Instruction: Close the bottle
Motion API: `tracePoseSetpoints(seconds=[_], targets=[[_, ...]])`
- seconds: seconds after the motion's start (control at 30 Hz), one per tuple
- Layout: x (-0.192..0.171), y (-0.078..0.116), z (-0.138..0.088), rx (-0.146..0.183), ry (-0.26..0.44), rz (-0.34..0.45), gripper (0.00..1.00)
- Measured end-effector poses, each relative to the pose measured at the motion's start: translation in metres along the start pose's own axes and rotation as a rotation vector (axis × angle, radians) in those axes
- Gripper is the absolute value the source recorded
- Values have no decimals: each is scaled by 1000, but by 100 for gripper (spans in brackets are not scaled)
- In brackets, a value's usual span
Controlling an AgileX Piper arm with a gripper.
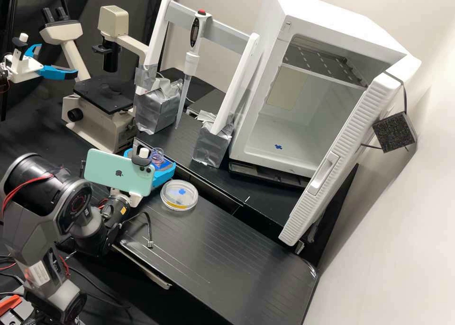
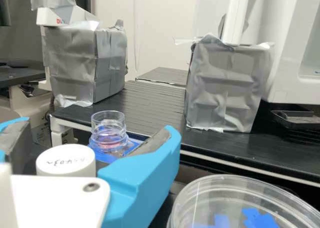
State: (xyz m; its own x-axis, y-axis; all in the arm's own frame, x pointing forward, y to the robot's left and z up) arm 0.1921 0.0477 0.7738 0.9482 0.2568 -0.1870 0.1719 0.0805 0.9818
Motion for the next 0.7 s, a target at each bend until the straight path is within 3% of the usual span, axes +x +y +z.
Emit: tracePoseSetpoints(seconds=[0.7], targets=[[1, -3, 0, 5, -1, -16, 0]])
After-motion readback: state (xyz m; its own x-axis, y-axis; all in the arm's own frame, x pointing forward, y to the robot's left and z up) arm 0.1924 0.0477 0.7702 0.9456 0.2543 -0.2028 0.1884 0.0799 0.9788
